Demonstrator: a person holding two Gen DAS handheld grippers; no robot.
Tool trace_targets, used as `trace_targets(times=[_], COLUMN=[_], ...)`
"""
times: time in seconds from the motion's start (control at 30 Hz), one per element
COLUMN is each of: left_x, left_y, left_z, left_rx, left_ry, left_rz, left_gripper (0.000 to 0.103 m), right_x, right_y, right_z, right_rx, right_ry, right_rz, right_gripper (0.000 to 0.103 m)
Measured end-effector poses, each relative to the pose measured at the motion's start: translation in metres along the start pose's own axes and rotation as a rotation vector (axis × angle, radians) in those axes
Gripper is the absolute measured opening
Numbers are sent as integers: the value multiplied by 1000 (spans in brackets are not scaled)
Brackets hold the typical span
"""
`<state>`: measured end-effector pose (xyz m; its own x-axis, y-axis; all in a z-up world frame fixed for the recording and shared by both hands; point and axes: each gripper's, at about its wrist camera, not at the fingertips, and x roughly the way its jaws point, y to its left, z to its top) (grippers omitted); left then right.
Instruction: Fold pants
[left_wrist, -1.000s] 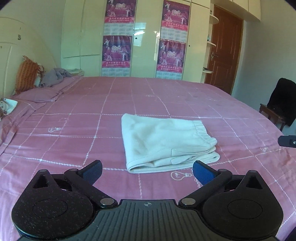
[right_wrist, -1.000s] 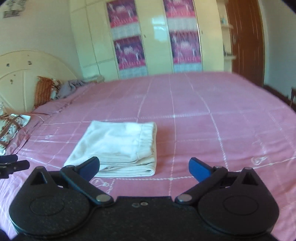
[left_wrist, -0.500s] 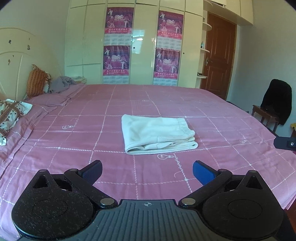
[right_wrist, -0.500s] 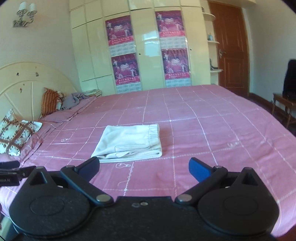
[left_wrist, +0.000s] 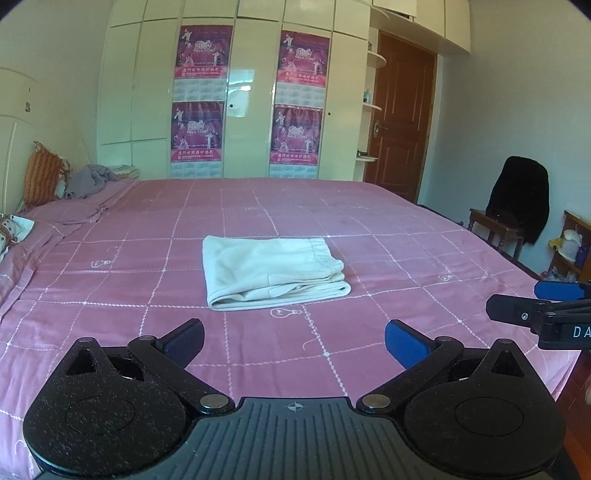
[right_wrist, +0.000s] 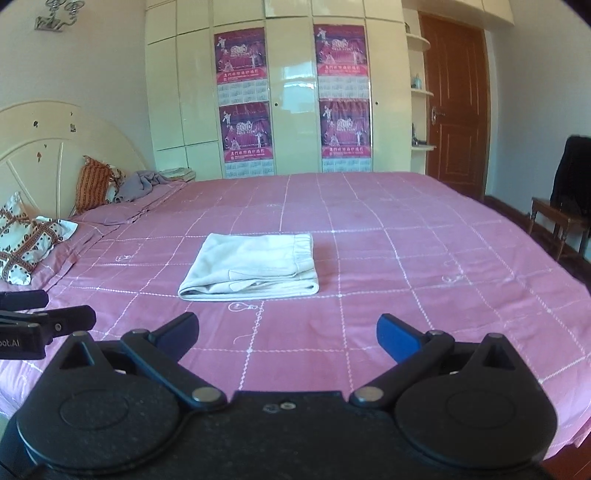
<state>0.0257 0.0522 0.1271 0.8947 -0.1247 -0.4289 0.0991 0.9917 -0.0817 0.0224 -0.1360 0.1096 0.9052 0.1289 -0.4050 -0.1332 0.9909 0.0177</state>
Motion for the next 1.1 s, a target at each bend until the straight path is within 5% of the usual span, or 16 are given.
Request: trace_targets(times=[1.1], left_x=[-5], left_y=[3], left_z=[-3], left_rx=[-1], left_ry=[-25], left_rz=[-7], left_gripper=[103], right_x=[-1], right_y=[4], right_z=[-4], right_rx=[-41], right_ry=[-37], right_rz=[-1], right_gripper=[103])
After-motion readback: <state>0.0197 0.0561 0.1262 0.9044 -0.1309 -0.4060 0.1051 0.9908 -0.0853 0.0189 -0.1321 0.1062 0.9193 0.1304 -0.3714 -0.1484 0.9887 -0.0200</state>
